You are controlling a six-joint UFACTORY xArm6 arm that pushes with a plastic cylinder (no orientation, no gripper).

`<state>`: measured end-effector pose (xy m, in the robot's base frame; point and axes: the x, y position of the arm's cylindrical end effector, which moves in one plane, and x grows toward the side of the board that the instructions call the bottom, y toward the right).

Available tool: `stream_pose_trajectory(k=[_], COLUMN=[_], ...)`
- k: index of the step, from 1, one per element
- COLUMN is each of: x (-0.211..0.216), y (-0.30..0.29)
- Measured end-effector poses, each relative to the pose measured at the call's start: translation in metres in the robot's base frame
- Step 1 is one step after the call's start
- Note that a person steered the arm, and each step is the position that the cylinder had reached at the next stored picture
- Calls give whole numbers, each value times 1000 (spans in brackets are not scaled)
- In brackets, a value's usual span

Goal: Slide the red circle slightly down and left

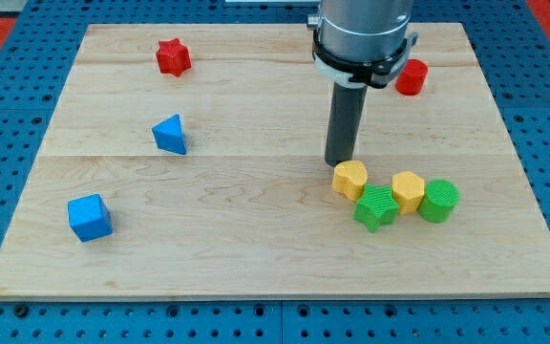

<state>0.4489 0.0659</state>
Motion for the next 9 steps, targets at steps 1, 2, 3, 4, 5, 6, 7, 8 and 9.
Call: stream_pose_trajectory(k=[1, 2, 3, 4, 5, 6, 7, 8, 9], x=[-18, -29, -26, -22, -27, -28, -28, -30, -30], y=[4, 4, 18, 37, 37, 37, 37, 37, 37])
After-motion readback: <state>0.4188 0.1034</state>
